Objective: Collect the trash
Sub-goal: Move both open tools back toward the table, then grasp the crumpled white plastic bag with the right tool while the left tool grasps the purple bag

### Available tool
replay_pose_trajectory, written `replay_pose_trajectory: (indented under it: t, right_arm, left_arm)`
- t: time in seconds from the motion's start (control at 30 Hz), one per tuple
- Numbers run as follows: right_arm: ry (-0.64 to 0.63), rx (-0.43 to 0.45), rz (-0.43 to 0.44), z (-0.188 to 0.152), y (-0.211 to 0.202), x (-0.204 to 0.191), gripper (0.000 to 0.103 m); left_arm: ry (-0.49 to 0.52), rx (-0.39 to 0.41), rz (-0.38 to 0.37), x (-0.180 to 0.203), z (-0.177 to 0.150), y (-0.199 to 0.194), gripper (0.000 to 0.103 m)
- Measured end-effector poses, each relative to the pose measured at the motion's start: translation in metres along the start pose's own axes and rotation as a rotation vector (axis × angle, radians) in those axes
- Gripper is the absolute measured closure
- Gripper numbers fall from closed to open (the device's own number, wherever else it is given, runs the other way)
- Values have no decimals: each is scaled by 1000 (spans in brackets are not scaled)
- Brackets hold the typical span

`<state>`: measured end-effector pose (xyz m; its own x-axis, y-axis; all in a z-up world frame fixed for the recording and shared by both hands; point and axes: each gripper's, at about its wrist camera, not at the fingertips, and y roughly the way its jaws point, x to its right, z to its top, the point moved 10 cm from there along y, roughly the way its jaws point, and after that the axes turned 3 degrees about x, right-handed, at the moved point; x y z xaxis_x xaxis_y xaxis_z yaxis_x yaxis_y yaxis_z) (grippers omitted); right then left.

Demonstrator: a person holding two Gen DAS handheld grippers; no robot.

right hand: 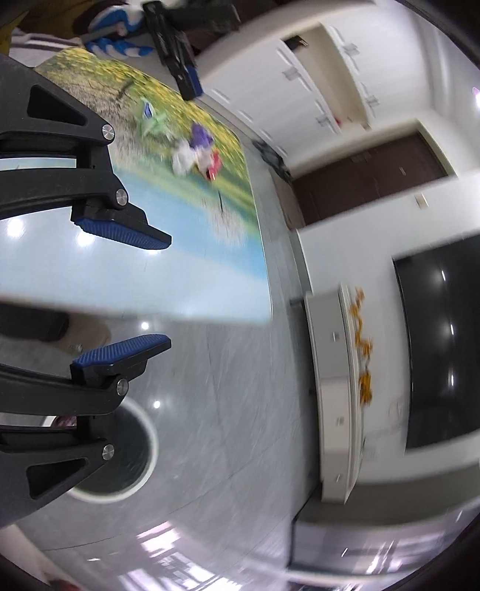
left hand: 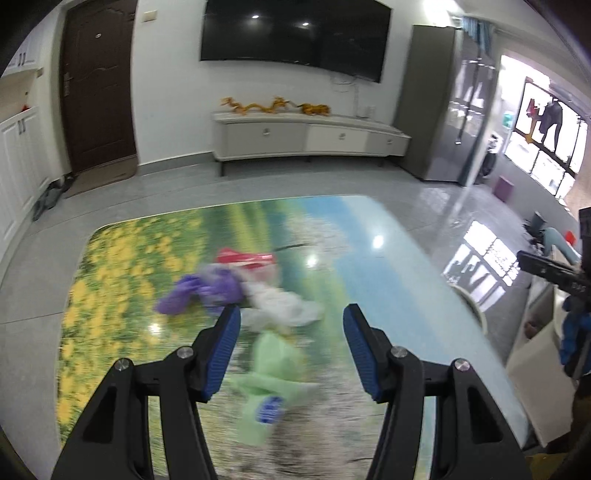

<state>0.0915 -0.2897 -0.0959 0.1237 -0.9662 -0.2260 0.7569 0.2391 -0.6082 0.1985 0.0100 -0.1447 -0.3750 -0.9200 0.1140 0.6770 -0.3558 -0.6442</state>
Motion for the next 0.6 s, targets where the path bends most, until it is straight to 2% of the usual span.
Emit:
replay_pose_trajectory:
  t: [0.13,0.27,0.33,0.47,0.6]
  right_arm:
    - [-78,-58,87,8,49,-52,58]
    - [-154,-126,161,7,98,-97,58]
    - [-182,-156,185,3,121,-114,58]
    - [-211,-204,231,-4,155,-137,58]
    - [-245,-248,277,-12,185,-160,57]
  left_arm:
    - [4,-52,8,-38,-1,32,47]
    - [-13,-73,-14,-51,6,65,43]
    - [-21,-81,-22,-59,11,83,38]
    - [-43,-122,-21,-75,8,115,38]
    - [-62,-129,-4,-97,-1,122,38]
